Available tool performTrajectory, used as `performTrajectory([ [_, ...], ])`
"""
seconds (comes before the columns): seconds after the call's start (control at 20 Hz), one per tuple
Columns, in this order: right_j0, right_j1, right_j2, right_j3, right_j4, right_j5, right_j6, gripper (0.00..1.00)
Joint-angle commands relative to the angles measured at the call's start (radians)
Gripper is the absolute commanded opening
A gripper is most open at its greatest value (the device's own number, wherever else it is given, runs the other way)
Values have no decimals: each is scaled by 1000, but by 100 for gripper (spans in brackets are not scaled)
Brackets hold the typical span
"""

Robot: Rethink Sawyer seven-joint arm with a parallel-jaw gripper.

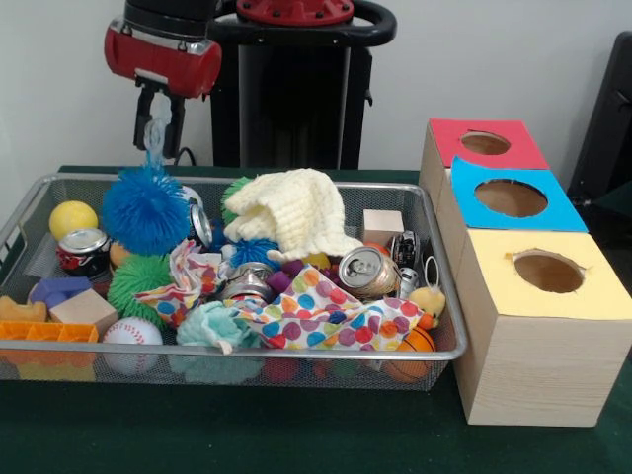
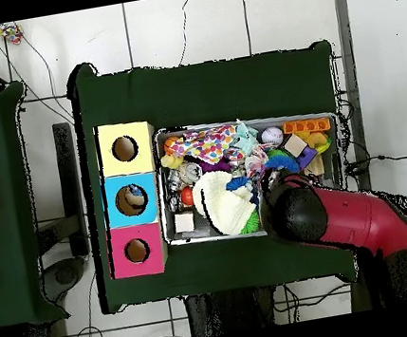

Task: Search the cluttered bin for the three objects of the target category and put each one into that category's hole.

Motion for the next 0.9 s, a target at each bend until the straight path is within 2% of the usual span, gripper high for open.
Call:
performTrajectory([
  [0.05, -19, 60, 29, 63, 25, -23, 135, 0],
  [0.1, -33, 87, 42, 67, 23, -65, 139, 0],
  [0.2, -22, 88, 32, 66, 22, -66, 148, 0],
  [0.45, 21, 37, -4, 86, 31, -17, 166, 0],
  [0.55, 59, 9, -34, 68, 31, 35, 172, 0],
  [0.75, 51, 49, -24, 76, 39, -18, 174, 0],
  [0.9, 103, 11, -61, 64, 50, 50, 189, 0],
])
